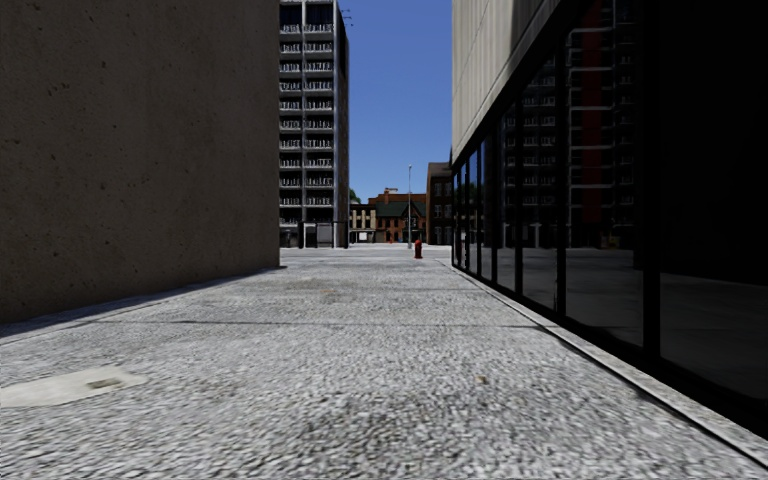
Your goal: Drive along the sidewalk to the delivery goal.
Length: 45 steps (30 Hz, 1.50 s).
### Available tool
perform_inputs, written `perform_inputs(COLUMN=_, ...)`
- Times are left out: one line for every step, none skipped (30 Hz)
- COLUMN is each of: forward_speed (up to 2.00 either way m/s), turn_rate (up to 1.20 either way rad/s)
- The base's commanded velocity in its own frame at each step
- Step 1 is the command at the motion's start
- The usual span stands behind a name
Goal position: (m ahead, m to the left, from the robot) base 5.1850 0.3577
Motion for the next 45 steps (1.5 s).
perform_inputs(forward_speed=2.0, turn_rate=0.0)
perform_inputs(forward_speed=2.0, turn_rate=0.0)
perform_inputs(forward_speed=2.0, turn_rate=0.0)
perform_inputs(forward_speed=2.0, turn_rate=0.0)
perform_inputs(forward_speed=2.0, turn_rate=0.0)
perform_inputs(forward_speed=2.0, turn_rate=0.0)
perform_inputs(forward_speed=2.0, turn_rate=0.0)
perform_inputs(forward_speed=2.0, turn_rate=0.0)
perform_inputs(forward_speed=2.0, turn_rate=0.0)
perform_inputs(forward_speed=2.0, turn_rate=0.0)
perform_inputs(forward_speed=2.0, turn_rate=0.0)
perform_inputs(forward_speed=2.0, turn_rate=0.0)
perform_inputs(forward_speed=2.0, turn_rate=0.0)
perform_inputs(forward_speed=2.0, turn_rate=0.0)
perform_inputs(forward_speed=2.0, turn_rate=0.0)
perform_inputs(forward_speed=2.0, turn_rate=0.0)
perform_inputs(forward_speed=2.0, turn_rate=0.0)
perform_inputs(forward_speed=2.0, turn_rate=0.0)
perform_inputs(forward_speed=2.0, turn_rate=0.0)
perform_inputs(forward_speed=2.0, turn_rate=0.0)
perform_inputs(forward_speed=2.0, turn_rate=0.0)
perform_inputs(forward_speed=2.0, turn_rate=0.0)
perform_inputs(forward_speed=1.95, turn_rate=0.0)
perform_inputs(forward_speed=1.95, turn_rate=0.0)
perform_inputs(forward_speed=1.87, turn_rate=0.0)
perform_inputs(forward_speed=1.82, turn_rate=0.0)
perform_inputs(forward_speed=1.79, turn_rate=0.0)
perform_inputs(forward_speed=1.79, turn_rate=0.0)
perform_inputs(forward_speed=1.74, turn_rate=0.0)
perform_inputs(forward_speed=1.69, turn_rate=0.0)
perform_inputs(forward_speed=1.69, turn_rate=0.0)
perform_inputs(forward_speed=1.61, turn_rate=0.0)
perform_inputs(forward_speed=1.56, turn_rate=0.0)
perform_inputs(forward_speed=1.49, turn_rate=0.0)
perform_inputs(forward_speed=1.49, turn_rate=0.0)
perform_inputs(forward_speed=1.41, turn_rate=0.0)
perform_inputs(forward_speed=1.32, turn_rate=0.0)
perform_inputs(forward_speed=1.27, turn_rate=0.0)
perform_inputs(forward_speed=1.27, turn_rate=0.0)
perform_inputs(forward_speed=1.2, turn_rate=0.0)
perform_inputs(forward_speed=1.13, turn_rate=0.0)
perform_inputs(forward_speed=1.09, turn_rate=0.0)
perform_inputs(forward_speed=1.09, turn_rate=0.0)
perform_inputs(forward_speed=1.08, turn_rate=0.0)
perform_inputs(forward_speed=1.07, turn_rate=0.0)
